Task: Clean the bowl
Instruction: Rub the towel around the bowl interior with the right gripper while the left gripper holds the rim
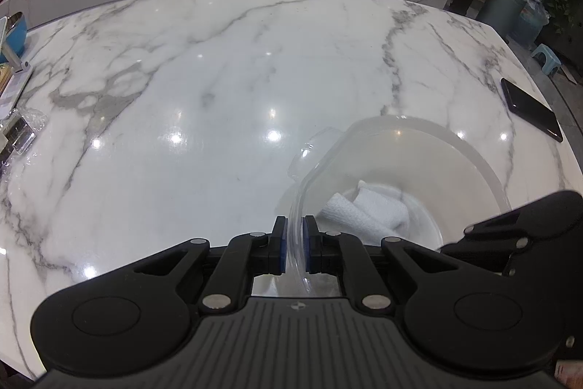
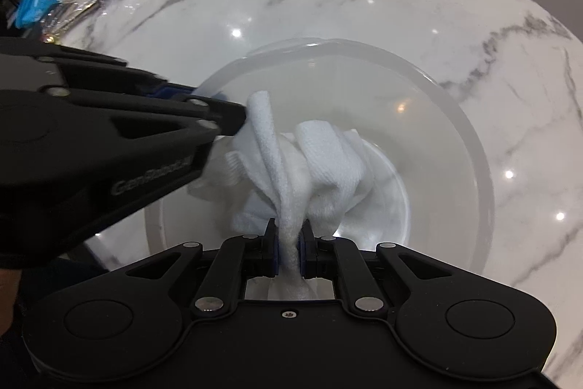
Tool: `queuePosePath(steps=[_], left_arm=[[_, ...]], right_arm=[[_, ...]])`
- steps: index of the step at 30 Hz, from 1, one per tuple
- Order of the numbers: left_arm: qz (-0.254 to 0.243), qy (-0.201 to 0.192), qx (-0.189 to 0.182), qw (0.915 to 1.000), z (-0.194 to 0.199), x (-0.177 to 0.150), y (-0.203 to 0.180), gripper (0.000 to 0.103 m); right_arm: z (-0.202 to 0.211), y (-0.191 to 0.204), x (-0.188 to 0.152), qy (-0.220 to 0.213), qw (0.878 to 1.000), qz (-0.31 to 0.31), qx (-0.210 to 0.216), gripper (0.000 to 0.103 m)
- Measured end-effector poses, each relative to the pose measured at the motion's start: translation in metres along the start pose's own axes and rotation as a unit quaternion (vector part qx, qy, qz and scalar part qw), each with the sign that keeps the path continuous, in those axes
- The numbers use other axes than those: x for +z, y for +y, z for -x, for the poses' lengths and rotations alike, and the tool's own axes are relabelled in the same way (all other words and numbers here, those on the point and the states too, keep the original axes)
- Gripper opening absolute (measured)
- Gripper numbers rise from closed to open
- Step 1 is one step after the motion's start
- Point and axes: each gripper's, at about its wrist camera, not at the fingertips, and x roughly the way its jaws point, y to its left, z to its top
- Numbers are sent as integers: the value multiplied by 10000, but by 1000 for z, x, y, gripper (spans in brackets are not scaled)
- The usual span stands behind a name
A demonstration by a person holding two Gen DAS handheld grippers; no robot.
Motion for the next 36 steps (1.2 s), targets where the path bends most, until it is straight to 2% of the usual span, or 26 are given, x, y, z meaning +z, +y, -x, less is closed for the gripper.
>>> queuePosePath(steps=[9, 12, 18, 23, 29, 36], left_arm=[[9, 10, 11, 10000, 0, 1, -1, 7], [42, 7, 34, 10000, 0, 0, 1, 7], [62, -2, 65, 10000, 0, 1, 2, 7], [76, 2, 53, 10000, -1, 1, 2, 7], [65, 3, 44, 10000, -2, 2, 4, 7], [32, 15, 33, 10000, -2, 1, 3, 8]], right_arm=[[1, -13, 10, -355, 9980, -175, -499, 8], [-1, -11, 11, -408, 9979, -140, -489, 7], [0, -7, 11, -338, 9993, -110, -87, 7], [1, 2, 7, -202, 9998, 33, 0, 7], [0, -3, 2, -100, 9999, -10, -66, 7], [1, -19, 5, -236, 9990, -219, -298, 7]])
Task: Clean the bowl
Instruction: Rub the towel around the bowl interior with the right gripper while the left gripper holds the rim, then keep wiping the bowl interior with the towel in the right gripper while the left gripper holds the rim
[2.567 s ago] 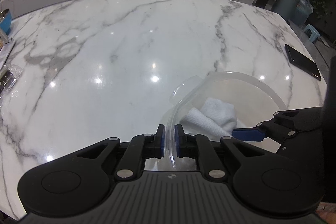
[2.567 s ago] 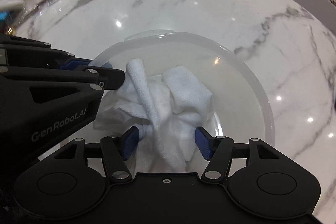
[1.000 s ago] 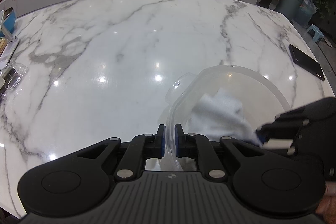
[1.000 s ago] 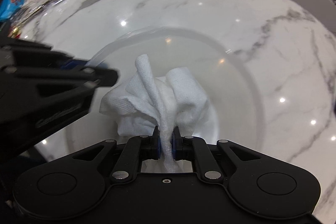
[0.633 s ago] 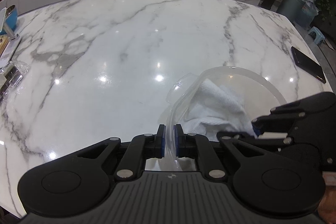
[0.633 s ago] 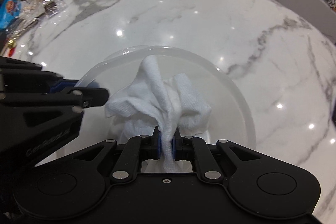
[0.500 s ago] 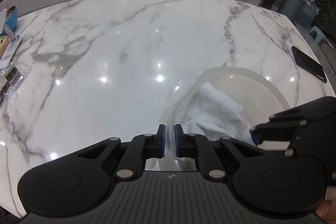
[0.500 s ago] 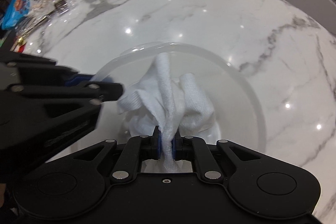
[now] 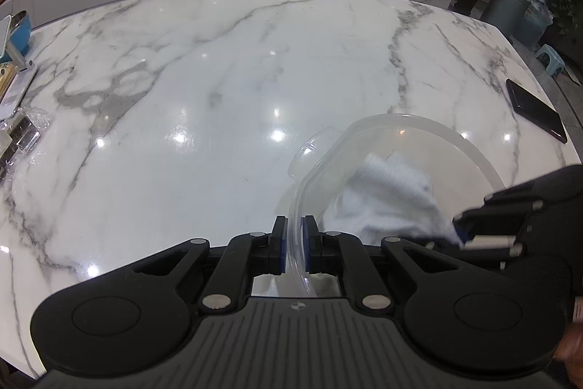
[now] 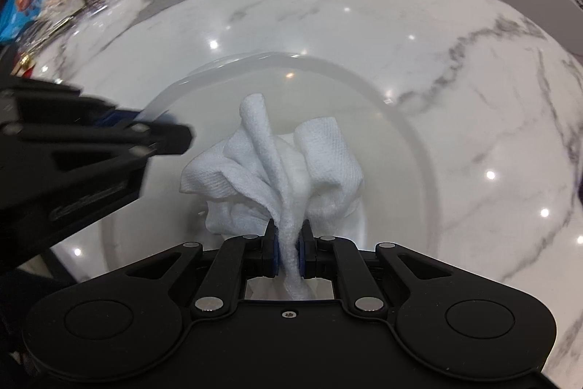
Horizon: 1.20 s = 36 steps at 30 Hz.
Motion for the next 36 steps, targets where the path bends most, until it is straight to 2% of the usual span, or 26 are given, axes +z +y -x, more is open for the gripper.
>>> queuePosePath(steps=[6, 15, 20, 25, 36], left_arm=[[14, 4, 2, 10000, -1, 0, 1, 8], [83, 32, -7, 10000, -2, -1, 4, 8], [90, 35, -11, 10000, -2, -1, 4, 8], [70, 33, -39, 10000, -3, -1, 7, 8], [82, 25, 0, 10000, -3, 0, 8, 8]], right_arm=[[-5, 2, 6, -45, 9999, 74, -66, 7], [0, 13, 3, 75, 9993, 234, 276, 7], [1, 14, -4, 136, 9993, 248, 237, 7], [3, 5, 0, 35, 9999, 125, 27, 7], [-2, 2, 14, -58, 9999, 79, 34, 7]])
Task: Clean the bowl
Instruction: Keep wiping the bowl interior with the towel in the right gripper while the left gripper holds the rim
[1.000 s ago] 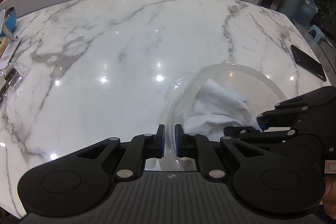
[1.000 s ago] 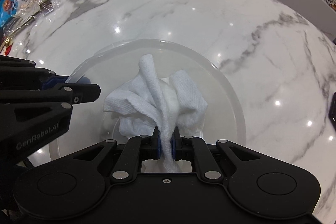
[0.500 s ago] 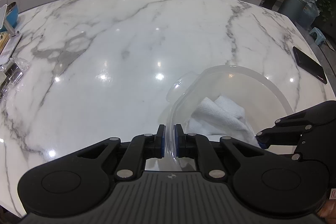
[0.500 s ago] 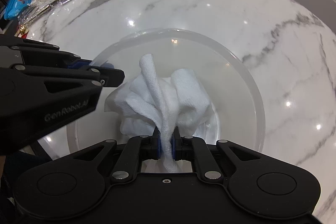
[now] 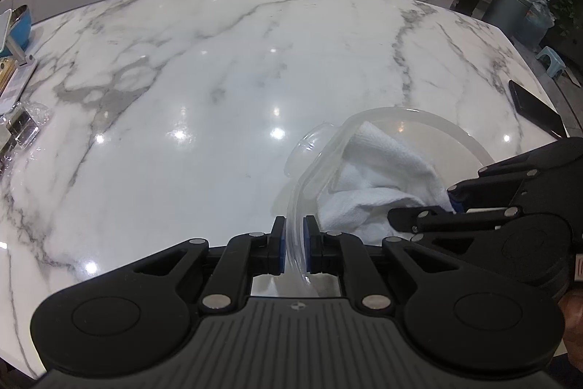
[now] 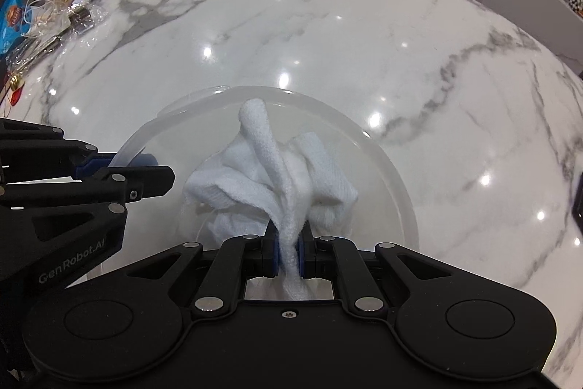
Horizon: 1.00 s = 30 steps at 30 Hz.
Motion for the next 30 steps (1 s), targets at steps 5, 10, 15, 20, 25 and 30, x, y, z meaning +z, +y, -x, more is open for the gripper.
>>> queuePosePath(steps=[5, 10, 15, 20, 25, 30], left_arm=[[-14, -10, 24, 10000, 0, 0, -2, 8], [-19, -13, 43, 10000, 1, -1, -3, 8], [-33, -6, 54, 10000, 0, 0, -3, 8], [-35, -4, 39, 10000, 1, 0, -2, 8], [-37, 6, 9, 10000, 1, 0, -1, 8], [-34, 4, 12, 10000, 1, 0, 0, 9]], right_arm=[[3, 7, -4, 21, 9999, 95, 94, 7], [7, 12, -11, 55, 9998, 151, 137, 7], [5, 8, -14, 102, 9999, 123, 61, 7], [4, 2, -9, 54, 10000, 21, 17, 7], [-1, 0, -3, 9, 10000, -15, -47, 7], [-8, 2, 4, -43, 9999, 13, -125, 7]])
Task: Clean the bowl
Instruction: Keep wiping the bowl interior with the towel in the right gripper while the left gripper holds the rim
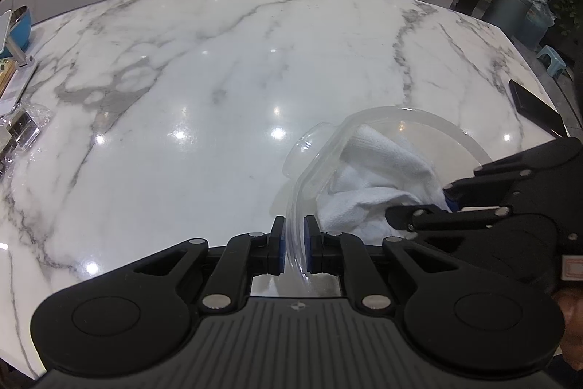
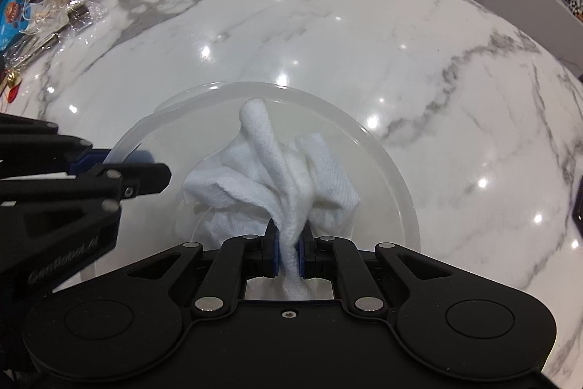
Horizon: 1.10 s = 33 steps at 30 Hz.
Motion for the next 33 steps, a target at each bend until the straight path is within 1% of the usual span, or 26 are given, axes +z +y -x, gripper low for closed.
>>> queuePosePath(steps=[5, 7, 12, 17, 21, 25, 28, 33], left_arm=[[35, -3, 0, 10000, -1, 1, 2, 9], [30, -7, 15, 10000, -1, 1, 1, 8], [26, -13, 39, 10000, -1, 0, 0, 8], [28, 6, 32, 10000, 0, -1, 0, 8], [14, 20, 3, 10000, 0, 1, 3, 8], [6, 15, 9, 10000, 0, 2, 3, 9], [39, 15, -10, 10000, -1, 0, 6, 9], [52, 5, 16, 10000, 0, 0, 6, 8]], right_arm=[[1, 2, 1, 10, 10000, 25, 60, 7], [4, 4, -2, 44, 9999, 32, 146, 7], [10, 11, -11, 98, 9997, 118, 188, 7], [12, 13, -17, 108, 9998, 163, 96, 7], [11, 8, -13, 28, 10000, 85, -27, 7], [7, 2, -4, -68, 10000, -64, -25, 7], [3, 6, 1, -49, 10000, -10, -51, 7], [3, 13, -4, -14, 10000, 61, 7, 7]])
